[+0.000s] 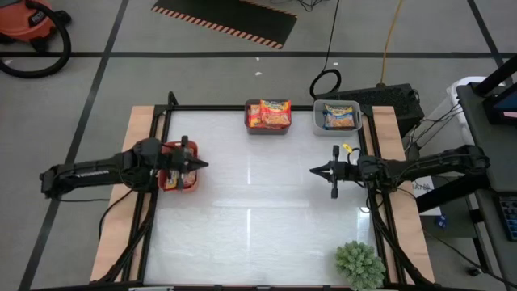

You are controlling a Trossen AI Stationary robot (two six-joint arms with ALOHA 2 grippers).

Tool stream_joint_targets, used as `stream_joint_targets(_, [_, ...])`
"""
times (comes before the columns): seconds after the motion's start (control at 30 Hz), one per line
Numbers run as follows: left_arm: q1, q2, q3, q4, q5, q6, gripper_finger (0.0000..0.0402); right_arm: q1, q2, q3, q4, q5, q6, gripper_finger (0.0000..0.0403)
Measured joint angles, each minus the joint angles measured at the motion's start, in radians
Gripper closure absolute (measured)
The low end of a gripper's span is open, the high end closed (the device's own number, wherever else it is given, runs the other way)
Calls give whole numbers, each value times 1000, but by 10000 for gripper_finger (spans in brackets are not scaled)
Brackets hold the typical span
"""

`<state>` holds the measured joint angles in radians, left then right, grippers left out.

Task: Sort Maruchan noodles
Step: Return to Home Position

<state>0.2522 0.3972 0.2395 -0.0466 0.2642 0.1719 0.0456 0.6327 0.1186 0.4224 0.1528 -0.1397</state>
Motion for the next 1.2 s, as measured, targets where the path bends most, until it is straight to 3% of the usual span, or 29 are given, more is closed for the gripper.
stream_joint_targets(0.5, [65, -53, -125, 185, 42, -100, 398, 0, -66, -1, -32, 1, 18, 403])
stream_joint_targets(0.67, [37, -54, -165, 187, -22, -103, 398, 0, -103, -1, -62, 1, 19, 403])
stream_joint_targets(0.93, [34, -67, -197, 190, -31, -105, 398, 0, -224, -1, -147, -1, 1, 403])
stream_joint_targets(1.2, [34, -67, -197, 198, -31, -96, 399, 0, -351, -68, -122, -104, 0, 403])
